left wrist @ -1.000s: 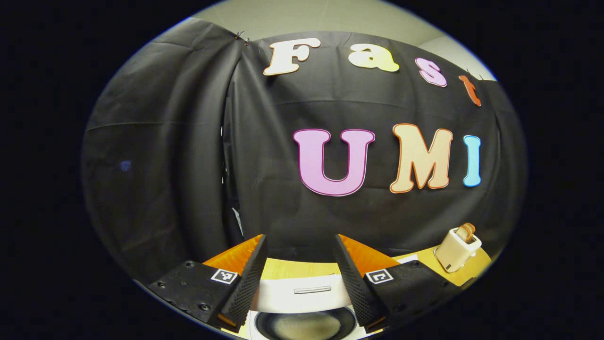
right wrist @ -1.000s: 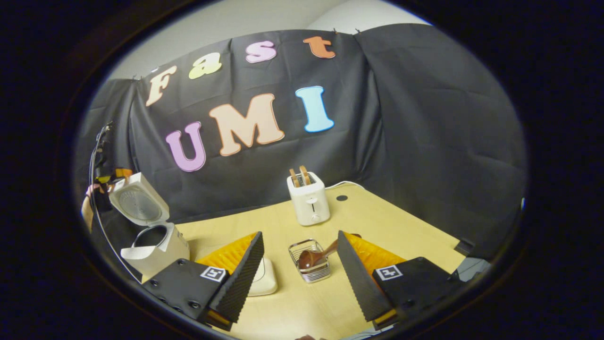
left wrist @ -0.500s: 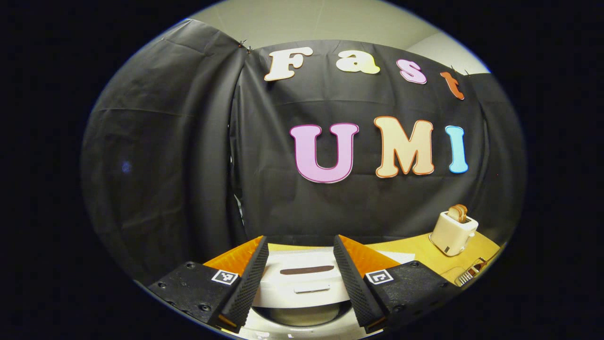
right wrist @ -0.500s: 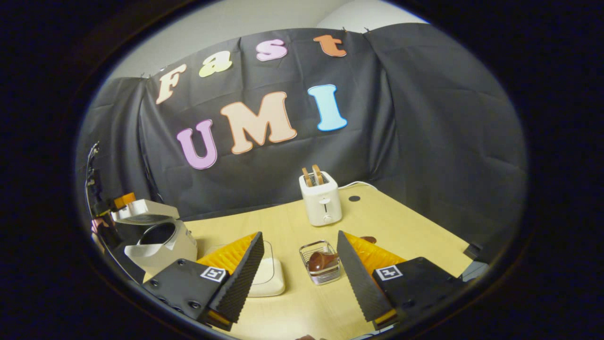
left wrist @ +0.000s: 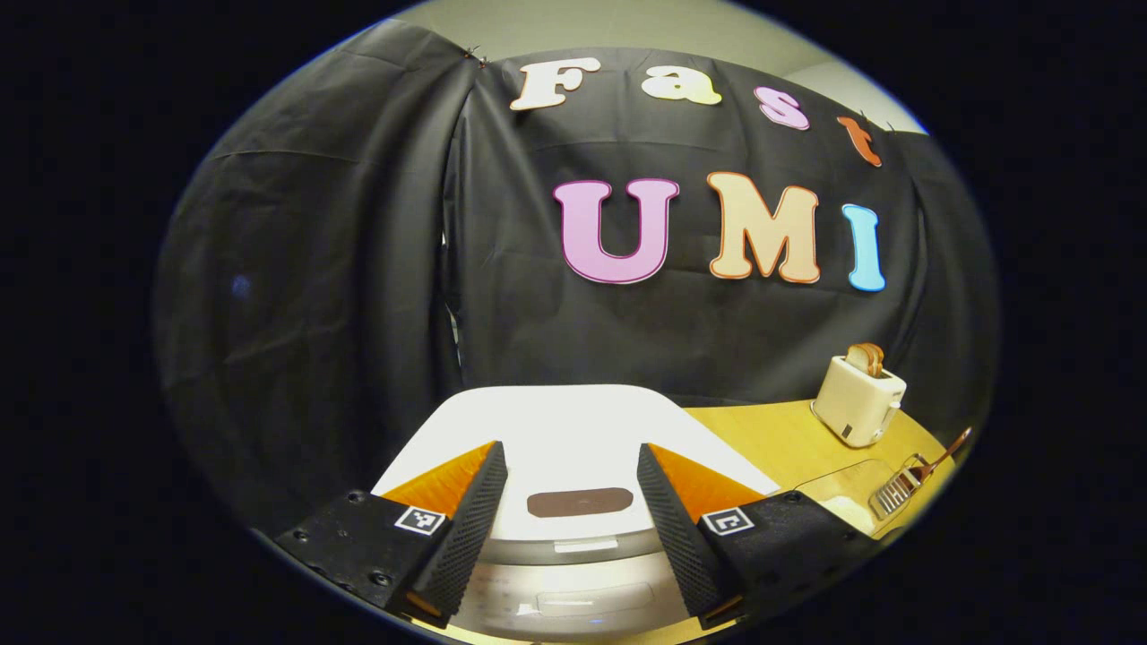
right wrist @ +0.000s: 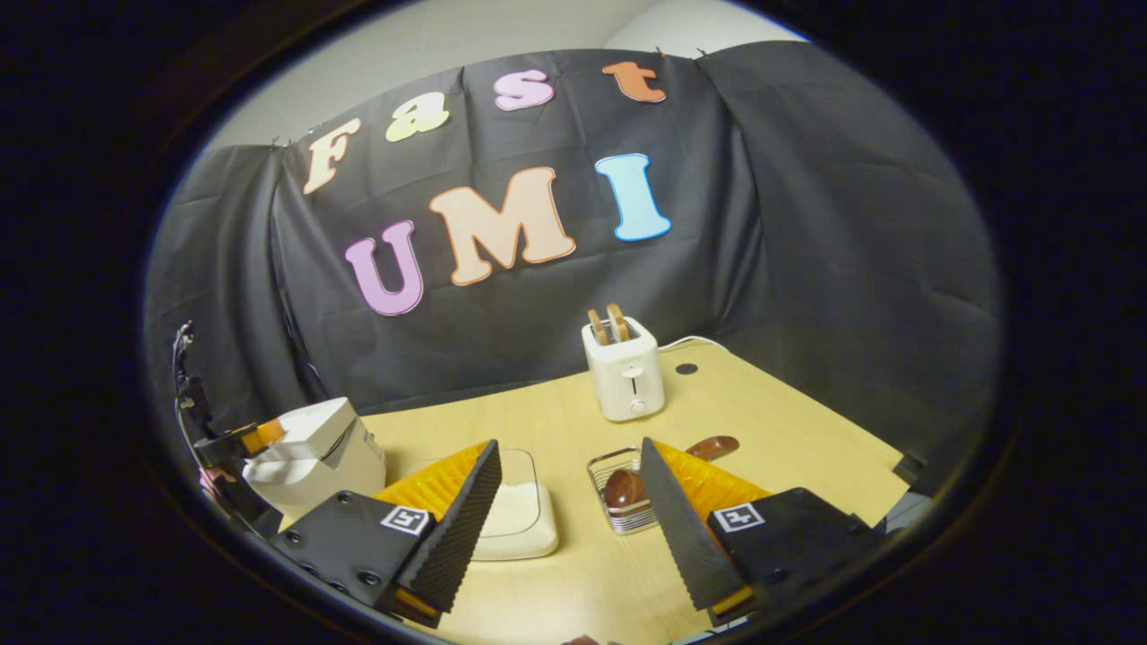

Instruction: Close the left gripper, press the button to open the rice cooker; take a wooden spoon from the chopstick holder with the right hand, scoop a spoonful of rice and pour it into the rice cooker, then put the wooden spoon back into the chopstick holder.

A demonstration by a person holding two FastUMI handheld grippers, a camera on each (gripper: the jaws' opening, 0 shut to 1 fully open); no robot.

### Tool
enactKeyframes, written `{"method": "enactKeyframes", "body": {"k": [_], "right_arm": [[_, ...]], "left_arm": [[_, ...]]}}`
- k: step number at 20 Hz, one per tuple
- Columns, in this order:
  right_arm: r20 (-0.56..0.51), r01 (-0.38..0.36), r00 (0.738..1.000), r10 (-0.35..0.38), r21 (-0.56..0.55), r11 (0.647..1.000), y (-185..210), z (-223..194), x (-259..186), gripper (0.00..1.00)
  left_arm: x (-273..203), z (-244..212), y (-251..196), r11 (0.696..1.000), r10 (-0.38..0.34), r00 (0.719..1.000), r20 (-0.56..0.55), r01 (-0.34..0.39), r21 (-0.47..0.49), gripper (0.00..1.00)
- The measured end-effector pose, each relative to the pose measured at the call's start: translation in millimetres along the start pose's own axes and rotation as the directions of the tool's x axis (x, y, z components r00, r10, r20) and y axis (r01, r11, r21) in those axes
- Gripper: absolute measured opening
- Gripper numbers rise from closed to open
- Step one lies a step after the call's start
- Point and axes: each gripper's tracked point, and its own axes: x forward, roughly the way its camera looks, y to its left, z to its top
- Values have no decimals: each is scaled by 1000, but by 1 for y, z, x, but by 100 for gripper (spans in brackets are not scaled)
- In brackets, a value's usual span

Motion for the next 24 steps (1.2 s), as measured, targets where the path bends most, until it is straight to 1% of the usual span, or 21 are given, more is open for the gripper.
{"method": "enactKeyframes", "body": {"k": [4, 8, 11, 13, 16, 18, 19, 21, 23, 24], "right_arm": [[-8, 8, 1000, -8, 8, 1000, -2, -3, 0, 97], [-11, 11, 1000, -10, 10, 1000, -4, -5, -2, 97], [-17, 8, 1000, -7, 7, 1000, -2, -8, -4, 97], [-16, 3, 1000, -3, 2, 1000, -1, -9, -6, 97], [-18, -16, 1000, 16, -2, 1000, 8, -12, -7, 97], [-17, -37, 999, 37, -1, 999, 17, -12, -8, 97], [-15, -47, 999, 47, -4, 999, 21, -11, -8, 97], [-3, -65, 998, 65, -19, 998, 29, -5, -8, 97], [13, -77, 997, 78, -32, 996, 35, 0, -8, 97], [18, -83, 996, 84, -33, 996, 39, 2, -8, 97]], "left_arm": [[1, -17, -1, 1000, 17, 999, -44, -17, 0, 89], [2, -15, 1, 999, 33, 999, -4, -33, -8, 90], [4, -18, -1, 999, 53, 999, -10, -53, 8, 90], [3, -19, 0, 998, 57, 998, -31, -57, -6, 90], [3, -20, -1, 998, 64, 997, -36, -64, -9, 90], [2, -13, -2, 998, 70, 997, -10, -70, -2, 91], [4, -15, -1, 997, 77, 997, -15, -77, 8, 90], [1, -15, -2, 997, 80, 996, -47, -81, -8, 90], [-3, -8, -5, 996, 75, 996, -50, -77, -38, 94], [-6, -2, -5, 996, 77, 996, -40, -79, -36, 95]]}}
